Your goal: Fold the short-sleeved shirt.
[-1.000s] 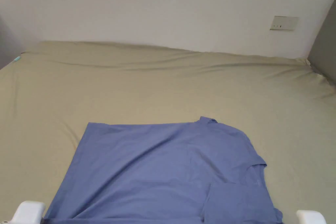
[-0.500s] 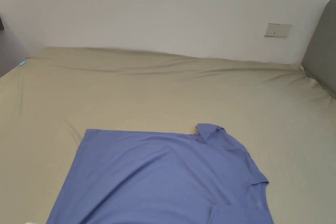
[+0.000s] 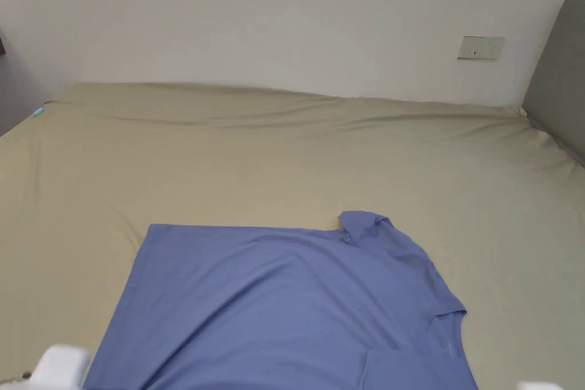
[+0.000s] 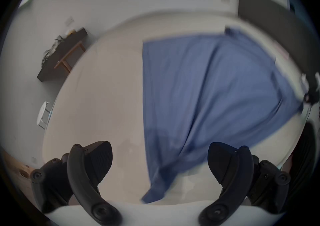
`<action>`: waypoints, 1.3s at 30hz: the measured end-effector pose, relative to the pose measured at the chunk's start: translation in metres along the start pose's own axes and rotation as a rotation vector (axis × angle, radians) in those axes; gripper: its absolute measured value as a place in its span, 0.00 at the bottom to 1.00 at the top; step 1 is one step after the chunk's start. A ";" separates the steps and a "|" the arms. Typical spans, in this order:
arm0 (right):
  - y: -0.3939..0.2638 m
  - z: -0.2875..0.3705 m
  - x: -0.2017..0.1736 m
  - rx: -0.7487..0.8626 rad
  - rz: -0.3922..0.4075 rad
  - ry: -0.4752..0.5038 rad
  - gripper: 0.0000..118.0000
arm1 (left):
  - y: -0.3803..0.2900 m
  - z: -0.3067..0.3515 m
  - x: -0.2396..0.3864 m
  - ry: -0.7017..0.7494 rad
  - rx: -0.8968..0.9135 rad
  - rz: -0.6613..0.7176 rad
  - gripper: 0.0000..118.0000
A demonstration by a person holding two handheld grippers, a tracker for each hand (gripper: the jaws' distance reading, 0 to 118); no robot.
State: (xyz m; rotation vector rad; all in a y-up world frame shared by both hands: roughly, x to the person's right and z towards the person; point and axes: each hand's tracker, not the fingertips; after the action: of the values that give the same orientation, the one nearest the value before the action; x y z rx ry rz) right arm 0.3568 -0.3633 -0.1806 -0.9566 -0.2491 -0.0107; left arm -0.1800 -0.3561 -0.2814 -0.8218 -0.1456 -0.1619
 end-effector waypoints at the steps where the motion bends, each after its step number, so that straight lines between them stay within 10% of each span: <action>1: 0.013 0.015 -0.004 0.045 -0.017 0.014 0.93 | 0.013 0.015 0.001 -0.024 0.078 0.046 0.94; 14: 0.093 0.197 -0.106 0.844 0.158 0.021 0.96 | 0.114 0.180 0.078 0.050 0.750 0.114 0.92; 16: 0.093 0.205 -0.122 0.854 0.200 0.035 0.76 | 0.111 0.185 0.090 0.062 0.780 0.092 0.75; 19: 0.091 0.207 -0.137 0.863 0.200 0.073 0.17 | 0.109 0.187 0.105 0.094 0.804 0.051 0.16; 22: 0.090 0.211 -0.154 0.859 0.211 0.087 0.00 | 0.108 0.183 0.116 0.165 0.787 -0.024 0.10; 39: 0.092 0.203 -0.159 0.848 0.231 0.041 0.00 | 0.102 0.172 0.105 0.000 0.730 -0.034 0.01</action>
State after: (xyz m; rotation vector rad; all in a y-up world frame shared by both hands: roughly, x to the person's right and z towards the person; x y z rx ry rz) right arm 0.1715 -0.1618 -0.1778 -0.1350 -0.0838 0.2684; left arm -0.0686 -0.1701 -0.2181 -0.0921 -0.2017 -0.1265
